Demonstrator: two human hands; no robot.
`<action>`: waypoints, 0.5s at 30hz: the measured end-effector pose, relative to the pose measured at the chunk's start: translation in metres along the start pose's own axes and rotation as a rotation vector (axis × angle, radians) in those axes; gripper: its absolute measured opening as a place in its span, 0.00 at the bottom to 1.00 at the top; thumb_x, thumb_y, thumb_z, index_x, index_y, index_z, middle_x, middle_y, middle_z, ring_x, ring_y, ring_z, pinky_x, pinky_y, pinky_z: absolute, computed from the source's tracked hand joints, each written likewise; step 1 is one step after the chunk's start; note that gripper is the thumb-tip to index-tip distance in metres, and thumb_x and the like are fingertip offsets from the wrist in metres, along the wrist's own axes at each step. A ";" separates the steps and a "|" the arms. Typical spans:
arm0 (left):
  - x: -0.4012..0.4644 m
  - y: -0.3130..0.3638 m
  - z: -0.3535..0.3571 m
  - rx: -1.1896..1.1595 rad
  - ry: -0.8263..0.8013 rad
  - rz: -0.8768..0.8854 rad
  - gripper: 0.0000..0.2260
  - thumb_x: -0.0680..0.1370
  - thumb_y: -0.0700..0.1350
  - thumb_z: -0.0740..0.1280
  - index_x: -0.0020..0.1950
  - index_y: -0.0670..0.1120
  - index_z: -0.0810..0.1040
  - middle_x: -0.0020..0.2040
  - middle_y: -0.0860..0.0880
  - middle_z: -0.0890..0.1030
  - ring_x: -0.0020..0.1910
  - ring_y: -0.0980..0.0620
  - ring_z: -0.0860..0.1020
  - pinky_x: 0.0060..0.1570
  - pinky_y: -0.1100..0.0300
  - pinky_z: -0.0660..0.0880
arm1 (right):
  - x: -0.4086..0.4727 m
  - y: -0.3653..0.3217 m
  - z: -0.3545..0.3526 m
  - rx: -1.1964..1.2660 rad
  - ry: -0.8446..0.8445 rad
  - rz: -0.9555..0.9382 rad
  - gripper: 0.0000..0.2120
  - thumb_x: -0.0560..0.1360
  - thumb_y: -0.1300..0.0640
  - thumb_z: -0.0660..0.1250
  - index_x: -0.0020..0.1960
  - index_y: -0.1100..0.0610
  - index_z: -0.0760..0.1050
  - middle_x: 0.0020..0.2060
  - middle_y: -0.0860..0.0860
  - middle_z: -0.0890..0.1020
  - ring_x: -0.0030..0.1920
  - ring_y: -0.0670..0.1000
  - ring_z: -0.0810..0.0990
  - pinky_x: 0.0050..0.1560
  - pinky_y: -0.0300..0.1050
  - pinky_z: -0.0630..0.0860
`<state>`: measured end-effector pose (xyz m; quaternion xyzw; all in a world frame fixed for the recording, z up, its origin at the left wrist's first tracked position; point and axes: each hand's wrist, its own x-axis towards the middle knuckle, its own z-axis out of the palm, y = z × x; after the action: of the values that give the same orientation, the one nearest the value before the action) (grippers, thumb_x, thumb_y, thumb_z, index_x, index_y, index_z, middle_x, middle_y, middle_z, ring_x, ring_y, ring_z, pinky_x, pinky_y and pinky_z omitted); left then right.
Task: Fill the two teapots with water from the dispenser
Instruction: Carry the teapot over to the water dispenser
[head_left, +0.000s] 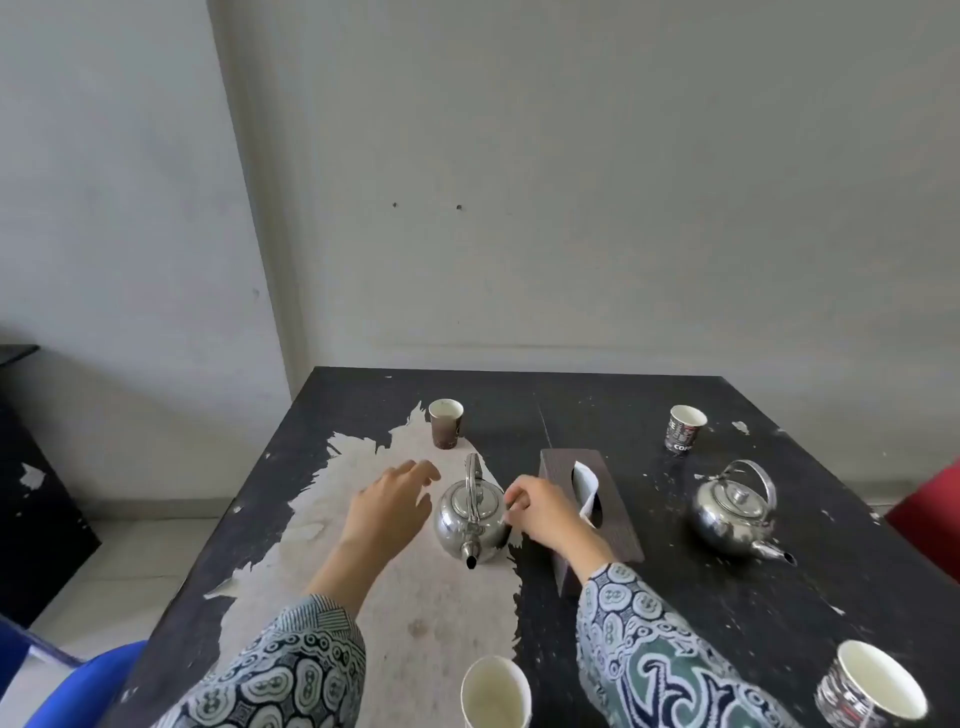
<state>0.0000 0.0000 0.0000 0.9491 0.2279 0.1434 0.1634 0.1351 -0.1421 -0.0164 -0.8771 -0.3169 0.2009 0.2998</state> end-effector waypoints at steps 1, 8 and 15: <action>0.004 0.000 0.005 0.022 -0.025 -0.007 0.13 0.78 0.42 0.59 0.62 0.51 0.70 0.61 0.55 0.75 0.56 0.52 0.75 0.50 0.55 0.73 | 0.007 0.002 0.009 0.027 0.004 0.010 0.05 0.73 0.60 0.65 0.48 0.54 0.73 0.43 0.51 0.77 0.42 0.48 0.76 0.47 0.43 0.74; 0.049 -0.013 0.058 0.080 -0.111 -0.049 0.19 0.77 0.38 0.57 0.66 0.52 0.65 0.65 0.54 0.72 0.61 0.51 0.73 0.53 0.52 0.73 | 0.058 0.008 0.062 0.186 0.088 0.076 0.11 0.73 0.61 0.62 0.56 0.58 0.70 0.55 0.54 0.77 0.53 0.53 0.76 0.58 0.50 0.73; 0.081 -0.006 0.082 0.174 -0.094 0.072 0.26 0.76 0.32 0.55 0.69 0.54 0.63 0.69 0.58 0.67 0.64 0.53 0.69 0.53 0.54 0.73 | 0.083 0.007 0.065 0.242 0.077 -0.046 0.12 0.76 0.64 0.58 0.36 0.54 0.69 0.40 0.54 0.76 0.42 0.50 0.73 0.35 0.27 0.67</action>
<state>0.0953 0.0234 -0.0605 0.9730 0.1974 0.0842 0.0854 0.1623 -0.0647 -0.0828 -0.8341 -0.2984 0.1969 0.4201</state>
